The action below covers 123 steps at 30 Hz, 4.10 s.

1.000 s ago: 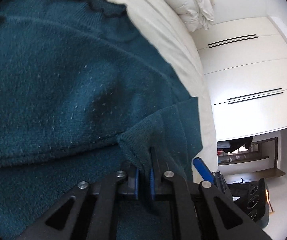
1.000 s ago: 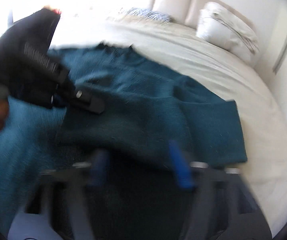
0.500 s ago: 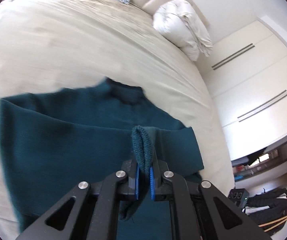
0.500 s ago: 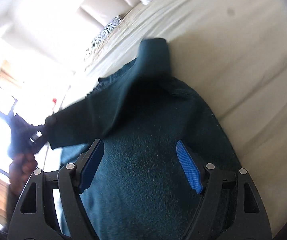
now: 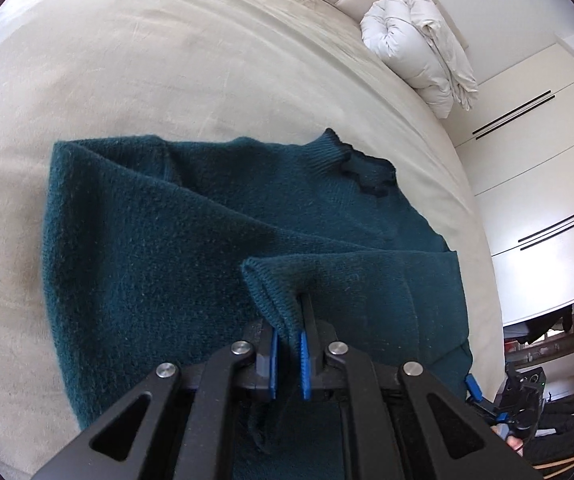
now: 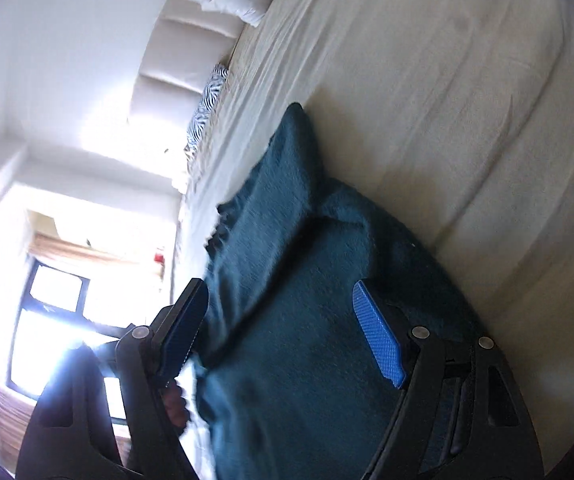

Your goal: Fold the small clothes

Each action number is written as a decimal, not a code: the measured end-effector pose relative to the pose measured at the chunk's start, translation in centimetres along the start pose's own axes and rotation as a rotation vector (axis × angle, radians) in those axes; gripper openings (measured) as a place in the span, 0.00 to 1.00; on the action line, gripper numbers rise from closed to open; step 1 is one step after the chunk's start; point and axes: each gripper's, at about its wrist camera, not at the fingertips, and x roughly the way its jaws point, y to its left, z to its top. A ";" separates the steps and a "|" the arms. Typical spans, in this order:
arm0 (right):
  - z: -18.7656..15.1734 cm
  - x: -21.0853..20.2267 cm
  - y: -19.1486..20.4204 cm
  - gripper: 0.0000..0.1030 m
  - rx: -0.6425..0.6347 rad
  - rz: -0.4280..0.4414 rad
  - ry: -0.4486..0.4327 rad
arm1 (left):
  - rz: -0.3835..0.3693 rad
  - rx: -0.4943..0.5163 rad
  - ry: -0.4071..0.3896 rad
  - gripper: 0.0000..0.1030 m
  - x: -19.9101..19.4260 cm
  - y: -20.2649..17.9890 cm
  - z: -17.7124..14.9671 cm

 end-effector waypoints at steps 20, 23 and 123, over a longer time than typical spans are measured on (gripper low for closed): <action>2.5 3.9 3.6 0.73 -0.070 -0.021 0.040 | 0.023 0.043 -0.039 0.13 0.5 0.6 -0.1; 4.6 4.0 5.1 0.73 -0.102 -0.015 0.027 | 0.021 0.048 -0.046 0.15 0.3 0.4 0.0; -8.4 -19.2 -4.0 0.48 -0.359 -0.389 0.317 | 0.018 -0.048 0.144 0.34 -14.3 4.6 -32.6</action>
